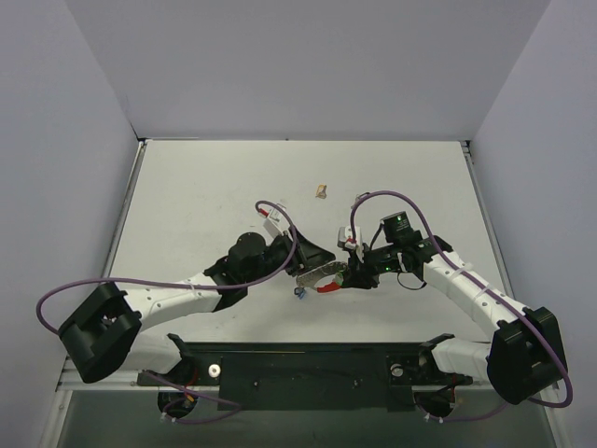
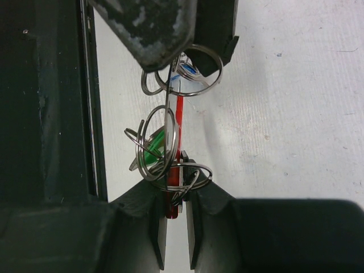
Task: Put the keys on the keyring
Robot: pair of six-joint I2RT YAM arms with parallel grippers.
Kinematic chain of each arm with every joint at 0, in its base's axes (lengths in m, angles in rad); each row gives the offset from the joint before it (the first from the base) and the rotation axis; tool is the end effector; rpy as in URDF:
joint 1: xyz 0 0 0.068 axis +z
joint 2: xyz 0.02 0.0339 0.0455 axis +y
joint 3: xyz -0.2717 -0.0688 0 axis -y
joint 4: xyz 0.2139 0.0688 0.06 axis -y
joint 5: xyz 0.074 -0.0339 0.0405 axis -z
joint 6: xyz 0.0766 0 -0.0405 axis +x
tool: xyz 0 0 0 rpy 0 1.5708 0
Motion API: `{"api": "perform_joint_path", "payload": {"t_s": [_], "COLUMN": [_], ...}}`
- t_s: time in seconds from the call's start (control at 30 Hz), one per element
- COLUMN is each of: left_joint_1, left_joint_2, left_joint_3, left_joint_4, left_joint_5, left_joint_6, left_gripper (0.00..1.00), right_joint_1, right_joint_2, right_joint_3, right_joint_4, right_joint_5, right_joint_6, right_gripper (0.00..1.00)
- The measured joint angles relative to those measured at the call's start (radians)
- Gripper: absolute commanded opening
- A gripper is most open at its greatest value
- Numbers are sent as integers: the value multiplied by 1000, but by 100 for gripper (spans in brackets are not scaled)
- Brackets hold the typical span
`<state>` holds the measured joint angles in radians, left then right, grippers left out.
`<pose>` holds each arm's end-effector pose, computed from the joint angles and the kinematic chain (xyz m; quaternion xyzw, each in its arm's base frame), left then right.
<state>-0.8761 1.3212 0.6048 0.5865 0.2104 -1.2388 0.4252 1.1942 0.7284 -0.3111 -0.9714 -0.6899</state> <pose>0.1806 -0.2417 0.2623 -0.0667 0.7476 -0.6103 0.2535 0.1759 0.1491 0.2415 -0.5847 0.5966 0.3816 0.3957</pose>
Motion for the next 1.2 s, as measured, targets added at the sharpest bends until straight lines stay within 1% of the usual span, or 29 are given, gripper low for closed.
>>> {"api": "perform_joint_path", "payload": {"t_s": [0.1,0.33,0.4,0.57,0.6,0.67,0.77,0.8,0.83,1.0,1.07,1.1,1.13,1.17,1.2], "left_joint_1": [0,0,0,0,0,0,1,1,1,1,1,1,1,2,2], "left_joint_2": [-8,-33,-33,-33,-33,-33,-33,-33,-33,-32,-31,-31,-31,-31,-31], "left_joint_3": [0,0,0,0,0,0,0,0,0,0,0,1,3,5,8], "left_joint_4": [0,0,-2,-11,-13,-21,-33,-37,-40,-64,-70,-73,-76,-77,-76], "left_joint_5": [0,0,0,0,0,0,0,0,0,0,0,1,2,3,4], "left_joint_6": [-5,-7,-7,-6,-5,-3,6,11,14,29,35,39,42,44,47], "left_gripper": [48,47,43,41,38,37,36,34,29,22,15,9,6,1,0], "right_joint_1": [0,0,0,0,0,0,0,0,0,0,0,0,0,0,0], "right_joint_2": [0,0,0,0,0,0,0,0,0,0,0,0,0,0,0], "right_joint_3": [0,0,0,0,0,0,0,0,0,0,0,0,0,0,0], "right_joint_4": [0,0,0,0,0,0,0,-1,-1,0,-1,-1,-1,-1,-2], "right_joint_5": [0,0,0,0,0,0,0,0,0,0,0,0,0,1,2], "right_joint_6": [0,-1,0,-1,-1,-1,-2,-3,-3,-4,-4,-4,-4,-4,-4], "right_gripper": [0,0,0,0,0,0,0,0,0,0,0,0,0,0,0]}}
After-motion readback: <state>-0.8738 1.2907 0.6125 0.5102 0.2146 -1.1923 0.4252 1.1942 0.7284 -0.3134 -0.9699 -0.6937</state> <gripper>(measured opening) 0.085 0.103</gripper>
